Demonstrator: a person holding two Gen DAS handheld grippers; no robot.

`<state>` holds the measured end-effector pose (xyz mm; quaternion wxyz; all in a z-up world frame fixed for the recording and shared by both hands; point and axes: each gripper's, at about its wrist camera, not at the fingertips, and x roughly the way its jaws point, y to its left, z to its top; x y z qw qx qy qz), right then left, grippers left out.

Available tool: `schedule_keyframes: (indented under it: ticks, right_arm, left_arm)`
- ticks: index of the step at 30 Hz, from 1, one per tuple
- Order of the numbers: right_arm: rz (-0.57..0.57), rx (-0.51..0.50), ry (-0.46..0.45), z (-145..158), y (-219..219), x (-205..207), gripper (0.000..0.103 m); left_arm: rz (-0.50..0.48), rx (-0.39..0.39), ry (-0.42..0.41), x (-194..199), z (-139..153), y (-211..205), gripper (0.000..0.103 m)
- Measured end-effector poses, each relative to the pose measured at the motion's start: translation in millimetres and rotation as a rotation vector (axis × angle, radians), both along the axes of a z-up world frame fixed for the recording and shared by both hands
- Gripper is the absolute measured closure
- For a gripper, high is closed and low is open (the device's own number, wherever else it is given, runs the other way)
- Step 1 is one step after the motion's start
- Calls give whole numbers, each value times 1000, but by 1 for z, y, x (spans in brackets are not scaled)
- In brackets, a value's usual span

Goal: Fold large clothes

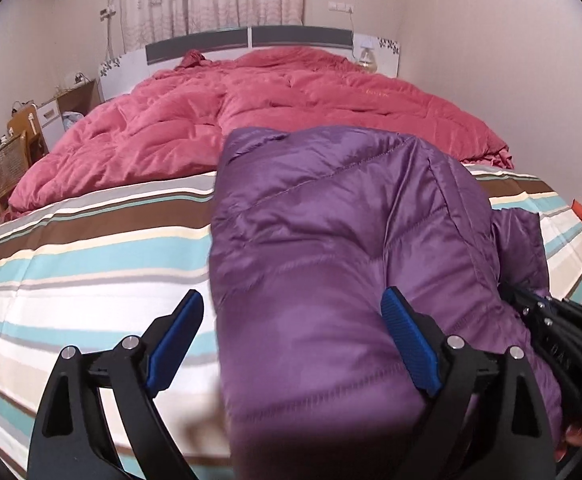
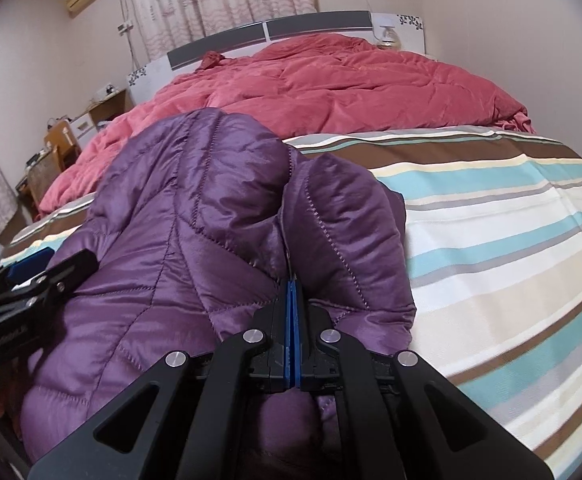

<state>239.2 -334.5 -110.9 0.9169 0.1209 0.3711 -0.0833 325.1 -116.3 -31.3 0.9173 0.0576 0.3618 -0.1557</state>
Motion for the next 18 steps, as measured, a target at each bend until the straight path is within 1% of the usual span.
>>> schedule_keyframes:
  ticks: [5, 9, 10, 11, 12, 13, 14, 15, 17, 18]
  right_arm:
    - [-10, 23, -15, 11, 0, -19, 103]
    - [-6, 5, -26, 19, 5, -35, 103]
    - [-6, 2, -27, 21, 5, -38, 92]
    - [-10, 0, -31, 24, 5, -41, 69]
    - [-15, 4, -44, 28, 5, -46, 55]
    - [-16, 10, -60, 31, 5, -50, 33]
    - [-16, 3, -84, 36, 7, -55, 32]
    - [-11, -19, -85, 39, 10, -57, 32]
    - [4, -51, -57, 40, 16, -57, 32]
    - [6, -47, -42, 39, 16, -56, 32]
  left_arm:
    - [-2, -15, 1, -20, 3, 10, 11]
    - [-7, -23, 7, -31, 6, 19, 7]
    - [-11, -22, 10, -34, 6, 21, 7]
    - [-14, -26, 15, -36, 6, 22, 7]
    - [-16, -29, 19, -38, 6, 24, 6]
    - [-18, -34, 27, -40, 6, 26, 6]
    - [-17, -36, 30, -42, 7, 28, 6]
    - [-15, -38, 30, -44, 8, 29, 6]
    - [-19, -38, 29, -48, 7, 32, 6]
    - [-23, -39, 28, -50, 8, 33, 4]
